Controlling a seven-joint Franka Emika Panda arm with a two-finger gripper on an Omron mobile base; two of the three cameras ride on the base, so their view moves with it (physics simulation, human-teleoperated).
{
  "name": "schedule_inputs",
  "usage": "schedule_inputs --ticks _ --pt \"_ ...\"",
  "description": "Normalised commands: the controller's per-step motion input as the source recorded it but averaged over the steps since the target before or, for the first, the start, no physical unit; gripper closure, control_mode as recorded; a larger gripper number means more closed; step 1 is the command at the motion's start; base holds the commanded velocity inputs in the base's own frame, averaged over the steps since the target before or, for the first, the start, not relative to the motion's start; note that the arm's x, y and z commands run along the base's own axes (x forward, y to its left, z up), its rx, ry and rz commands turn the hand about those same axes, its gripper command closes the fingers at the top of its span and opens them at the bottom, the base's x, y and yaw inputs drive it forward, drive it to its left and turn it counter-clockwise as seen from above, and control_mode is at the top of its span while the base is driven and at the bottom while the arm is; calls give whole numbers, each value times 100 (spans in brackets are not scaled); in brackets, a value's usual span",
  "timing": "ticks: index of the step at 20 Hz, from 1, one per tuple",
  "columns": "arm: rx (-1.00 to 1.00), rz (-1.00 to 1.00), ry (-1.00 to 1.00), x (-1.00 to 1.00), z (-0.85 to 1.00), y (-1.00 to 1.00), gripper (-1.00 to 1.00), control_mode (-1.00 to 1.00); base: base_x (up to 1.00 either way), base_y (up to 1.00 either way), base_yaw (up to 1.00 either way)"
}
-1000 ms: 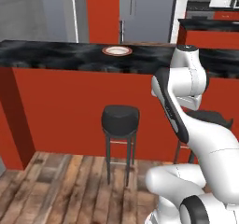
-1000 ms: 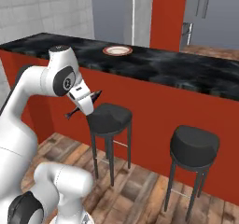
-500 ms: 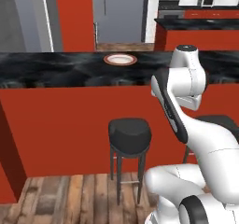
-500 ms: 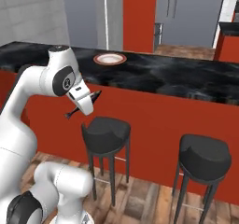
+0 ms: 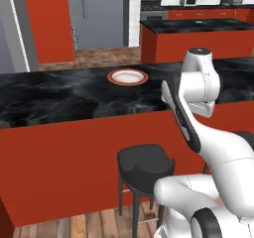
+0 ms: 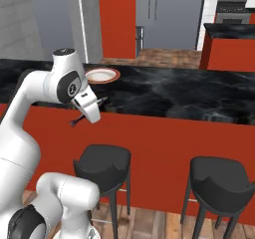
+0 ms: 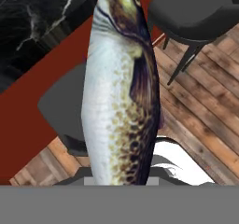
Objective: Take the fish from the fridge and place it on the digital scale on the counter by the fridge. Wait a few seconds for a reading, then move it to the plate on the dining counter.
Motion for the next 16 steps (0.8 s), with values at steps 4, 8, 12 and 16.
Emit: schedule_inputs --ticks 4,8,12,16 --pt "0 0 0 0 0 0 100 100 76 50 -29" --pt "0 0 0 0 0 0 100 100 63 44 -25" --pt "1 -6 -8 20 51 6 100 -100 0 0 0" --pt "6 2 -20 29 78 0 100 -100 0 0 0"
